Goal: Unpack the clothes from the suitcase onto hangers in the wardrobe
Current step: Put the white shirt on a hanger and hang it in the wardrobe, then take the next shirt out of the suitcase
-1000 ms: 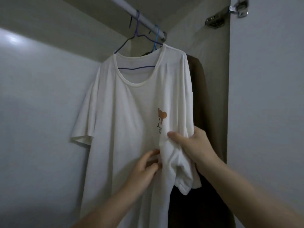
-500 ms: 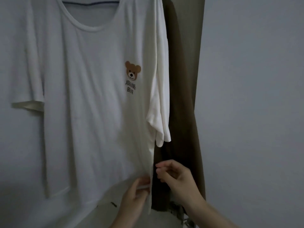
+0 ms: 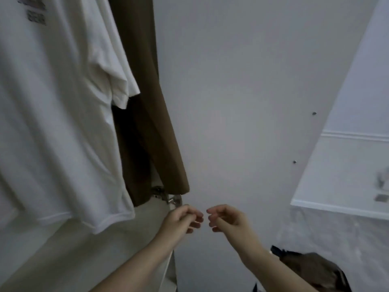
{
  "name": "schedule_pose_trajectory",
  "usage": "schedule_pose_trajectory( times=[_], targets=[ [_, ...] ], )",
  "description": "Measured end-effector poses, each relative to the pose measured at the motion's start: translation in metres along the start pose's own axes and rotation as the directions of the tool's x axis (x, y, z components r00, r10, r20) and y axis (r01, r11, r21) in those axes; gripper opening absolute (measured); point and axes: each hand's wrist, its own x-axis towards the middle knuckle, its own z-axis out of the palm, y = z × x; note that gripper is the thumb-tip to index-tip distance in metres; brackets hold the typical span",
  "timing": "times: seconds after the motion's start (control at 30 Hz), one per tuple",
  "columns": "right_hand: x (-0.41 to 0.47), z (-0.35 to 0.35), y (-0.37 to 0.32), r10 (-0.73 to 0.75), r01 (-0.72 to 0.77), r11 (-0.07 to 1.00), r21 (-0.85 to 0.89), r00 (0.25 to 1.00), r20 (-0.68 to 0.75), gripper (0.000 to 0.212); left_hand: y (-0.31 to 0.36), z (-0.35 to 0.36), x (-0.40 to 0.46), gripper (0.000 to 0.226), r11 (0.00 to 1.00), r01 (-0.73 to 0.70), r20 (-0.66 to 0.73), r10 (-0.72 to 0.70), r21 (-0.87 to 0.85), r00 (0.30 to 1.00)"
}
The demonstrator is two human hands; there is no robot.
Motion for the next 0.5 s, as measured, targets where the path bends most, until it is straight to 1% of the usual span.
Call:
schedule_pose_trajectory(
  times=[0.1,0.27,0.43,0.5],
  targets=[
    [-0.03,-0.047,0.025,0.036,-0.032,0.998,0.058,0.997,-0.067,0.019,0.006,0.052,-0.001,0.024,1.0,-0.005,0.084,0.003,0.021,0.996],
    [-0.081,-0.135,0.061,0.11,-0.101,0.993,0.06,0.978,-0.174,0.023,0.014,0.146,-0.011,0.026,0.999,0.025,0.221,-0.028,0.02,0.975],
    [-0.131,-0.224,0.093,0.172,-0.152,0.984,0.089,0.939,-0.298,0.01,0.014,0.242,-0.026,0.025,0.998,0.057,0.35,-0.061,0.022,0.935],
    [-0.149,-0.254,0.103,0.194,-0.175,0.981,0.085,0.922,-0.335,0.011,0.013,0.275,-0.031,0.023,0.997,0.076,0.384,-0.082,0.031,0.92]
  ],
)
